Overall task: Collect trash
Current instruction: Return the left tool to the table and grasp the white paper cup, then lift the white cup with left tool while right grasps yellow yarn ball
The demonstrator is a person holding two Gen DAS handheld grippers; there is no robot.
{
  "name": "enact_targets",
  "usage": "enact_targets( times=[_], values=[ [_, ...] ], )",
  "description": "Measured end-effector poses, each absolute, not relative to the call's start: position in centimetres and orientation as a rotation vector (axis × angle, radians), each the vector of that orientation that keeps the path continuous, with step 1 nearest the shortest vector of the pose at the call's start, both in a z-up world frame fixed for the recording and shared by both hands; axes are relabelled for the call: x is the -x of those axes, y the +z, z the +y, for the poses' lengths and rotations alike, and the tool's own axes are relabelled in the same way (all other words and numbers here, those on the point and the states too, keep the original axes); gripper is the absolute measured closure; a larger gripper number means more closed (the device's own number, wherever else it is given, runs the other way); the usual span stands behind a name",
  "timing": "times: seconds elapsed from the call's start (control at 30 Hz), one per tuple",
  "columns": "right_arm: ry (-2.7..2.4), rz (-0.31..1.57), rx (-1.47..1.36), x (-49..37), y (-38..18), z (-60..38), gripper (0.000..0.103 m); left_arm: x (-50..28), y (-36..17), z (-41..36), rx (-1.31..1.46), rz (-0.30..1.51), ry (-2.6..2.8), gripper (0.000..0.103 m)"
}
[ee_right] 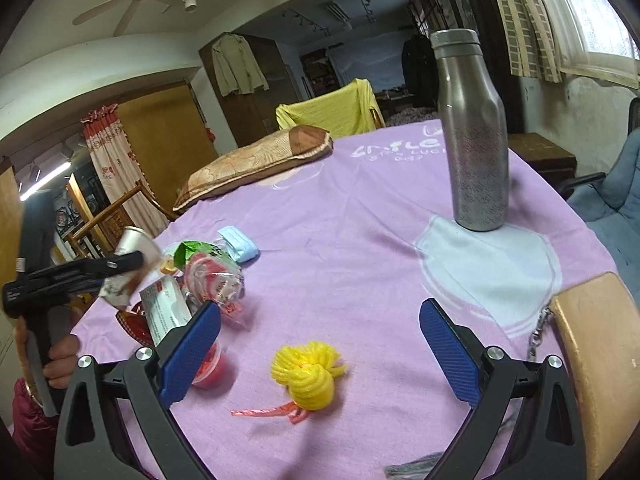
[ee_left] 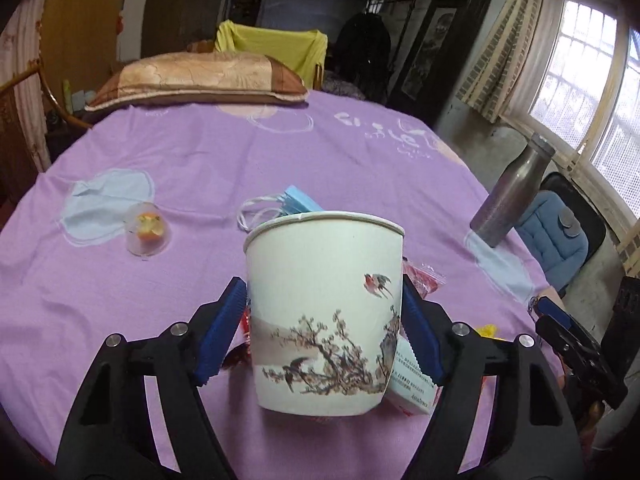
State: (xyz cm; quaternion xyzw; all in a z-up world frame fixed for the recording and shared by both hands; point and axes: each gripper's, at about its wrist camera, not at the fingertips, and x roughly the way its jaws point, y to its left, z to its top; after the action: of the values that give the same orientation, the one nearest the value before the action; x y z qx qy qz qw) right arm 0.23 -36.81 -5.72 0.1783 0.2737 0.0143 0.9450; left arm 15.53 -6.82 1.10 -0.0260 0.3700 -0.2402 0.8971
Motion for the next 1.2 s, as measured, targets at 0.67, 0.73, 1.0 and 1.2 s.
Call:
enact_targets(
  times=[0.67, 0.73, 1.0, 1.2],
  values=[
    [0.133, 0.864, -0.264, -3.1, -9.3, -33.6, 0.068, -12.6, 0.5, 1.0, 0.139, 0.723, -0.380, 0.029],
    [0.128, 0.862, -0.255, -3.1, -9.3, -33.4, 0.067, -12.2, -0.1, 1.0, 0.135, 0.732, -0.375, 0.028],
    [0.125, 0.864, -0.264, -3.1, -9.2, -33.5, 0.057, -9.5, -2.2, -1.3, -0.045, 0.712, -0.461, 0.007],
    [0.127, 0.869, -0.267, -3.1, -9.3, -33.5, 0.055, -11.7, -5.6, -2.5, -0.158, 0.793, -0.460, 0.007]
  ],
)
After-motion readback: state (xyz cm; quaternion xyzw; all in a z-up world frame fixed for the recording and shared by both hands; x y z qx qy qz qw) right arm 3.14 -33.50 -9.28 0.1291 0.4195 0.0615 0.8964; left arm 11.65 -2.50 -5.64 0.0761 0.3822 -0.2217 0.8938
